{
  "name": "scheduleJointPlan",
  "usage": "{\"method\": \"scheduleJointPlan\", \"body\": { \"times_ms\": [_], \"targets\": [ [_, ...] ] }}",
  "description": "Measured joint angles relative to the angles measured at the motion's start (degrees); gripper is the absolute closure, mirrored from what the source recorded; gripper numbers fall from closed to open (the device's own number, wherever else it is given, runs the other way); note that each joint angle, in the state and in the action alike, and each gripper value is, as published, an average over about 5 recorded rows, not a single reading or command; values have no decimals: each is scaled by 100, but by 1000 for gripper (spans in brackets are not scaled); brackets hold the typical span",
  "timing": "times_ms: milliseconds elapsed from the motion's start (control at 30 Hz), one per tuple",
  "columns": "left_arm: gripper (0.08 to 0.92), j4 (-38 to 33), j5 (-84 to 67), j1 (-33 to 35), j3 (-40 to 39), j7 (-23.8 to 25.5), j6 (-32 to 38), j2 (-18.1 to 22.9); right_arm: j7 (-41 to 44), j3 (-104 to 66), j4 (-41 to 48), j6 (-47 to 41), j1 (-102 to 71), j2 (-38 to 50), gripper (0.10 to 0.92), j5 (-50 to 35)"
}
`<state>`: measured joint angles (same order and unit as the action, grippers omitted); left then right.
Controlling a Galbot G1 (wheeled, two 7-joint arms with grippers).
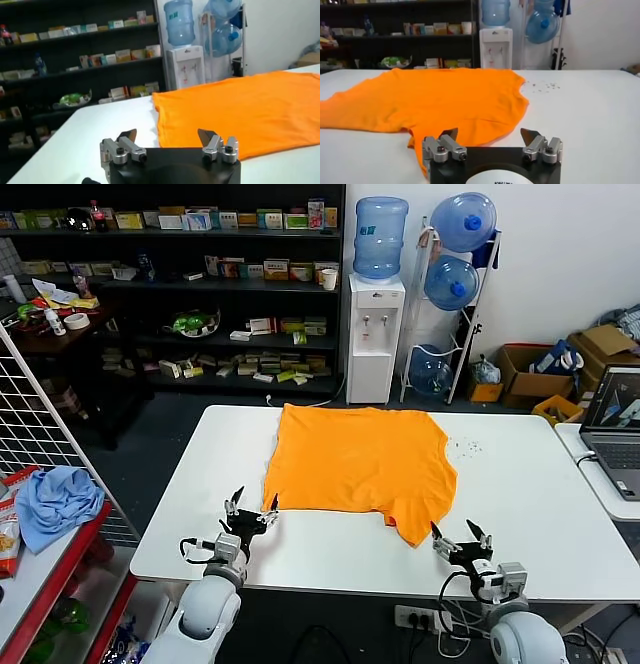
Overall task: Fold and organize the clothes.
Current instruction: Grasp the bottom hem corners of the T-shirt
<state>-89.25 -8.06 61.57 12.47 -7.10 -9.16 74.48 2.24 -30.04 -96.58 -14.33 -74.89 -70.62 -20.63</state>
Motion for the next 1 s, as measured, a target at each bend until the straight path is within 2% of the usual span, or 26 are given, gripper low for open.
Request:
{"method": "scheduleJointPlan", "body": {
  "times_ms": [600,700,1000],
  "targets": [
    [178,362,-631,-428,-226,-207,-811,49,-107,399,632,-164,635,-208,208,172],
    [215,402,-680,-437,-230,-218,-878,57,-128,431,691,-180,687,-232,259,215],
    [467,447,-727,-400,-235,-225,-967,89,-252,475,711,-281,697,-246,519,328]
  ]
}}
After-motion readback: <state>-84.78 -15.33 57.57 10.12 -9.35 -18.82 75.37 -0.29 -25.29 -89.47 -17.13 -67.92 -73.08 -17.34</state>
